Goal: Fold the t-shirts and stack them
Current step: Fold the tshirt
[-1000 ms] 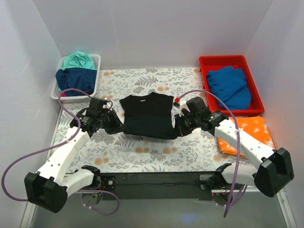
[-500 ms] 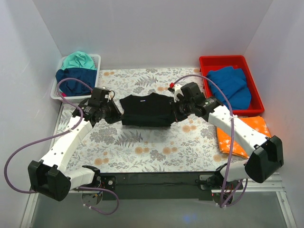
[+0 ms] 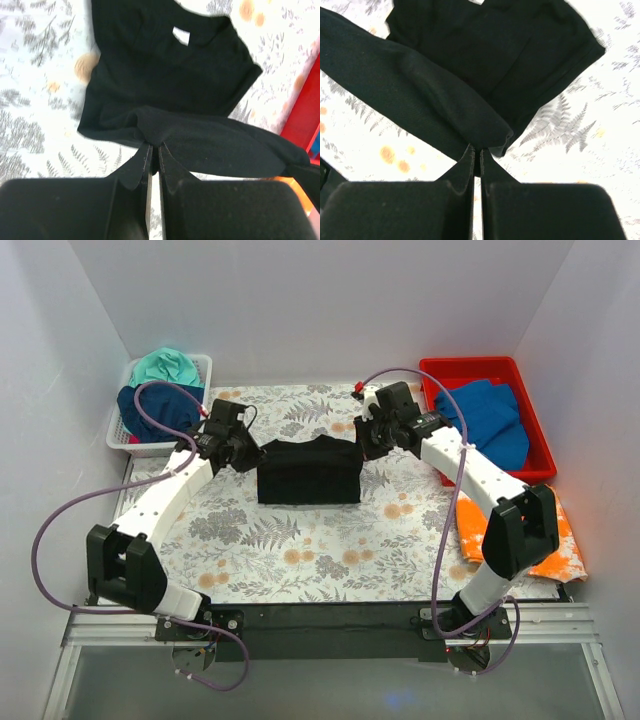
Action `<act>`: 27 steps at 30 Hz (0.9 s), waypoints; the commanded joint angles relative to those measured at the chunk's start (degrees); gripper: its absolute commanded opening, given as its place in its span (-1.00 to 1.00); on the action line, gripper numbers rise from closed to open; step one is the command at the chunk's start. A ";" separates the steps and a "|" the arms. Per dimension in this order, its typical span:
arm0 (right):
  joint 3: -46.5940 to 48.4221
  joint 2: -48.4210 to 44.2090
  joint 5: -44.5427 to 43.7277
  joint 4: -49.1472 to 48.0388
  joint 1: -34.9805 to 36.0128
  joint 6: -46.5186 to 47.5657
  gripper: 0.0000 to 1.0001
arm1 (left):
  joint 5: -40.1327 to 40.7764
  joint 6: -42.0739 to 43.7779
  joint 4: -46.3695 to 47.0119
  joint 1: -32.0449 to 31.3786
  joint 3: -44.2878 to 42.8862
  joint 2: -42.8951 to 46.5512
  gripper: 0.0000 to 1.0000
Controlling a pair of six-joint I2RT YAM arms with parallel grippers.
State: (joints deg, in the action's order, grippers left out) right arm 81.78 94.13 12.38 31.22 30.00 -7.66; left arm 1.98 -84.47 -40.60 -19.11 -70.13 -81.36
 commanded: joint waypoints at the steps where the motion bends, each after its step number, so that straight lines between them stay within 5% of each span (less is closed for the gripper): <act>1: 5.05 3.41 1.15 -3.01 -2.22 1.68 -0.97 | 4.96 -0.09 2.72 0.74 -5.44 -4.40 -1.00; 14: 21.22 23.81 3.88 -3.89 -5.21 0.46 -0.97 | 12.88 4.30 8.07 1.10 -12.31 -22.78 -1.00; 23: 34.04 34.19 5.02 -3.45 -6.53 -1.83 -0.97 | 14.01 7.91 4.57 1.36 -31.02 -37.28 -1.00; 27: 36.78 34.20 3.53 -3.27 -7.50 -2.45 -0.45 | 16.47 7.83 1.40 1.53 -37.00 -38.87 -0.26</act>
State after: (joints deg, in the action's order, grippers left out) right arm 114.19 129.60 15.70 29.04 23.20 -9.30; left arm 14.76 -77.38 -36.91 -17.91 -102.50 -122.58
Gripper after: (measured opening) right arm 0.233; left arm 0.319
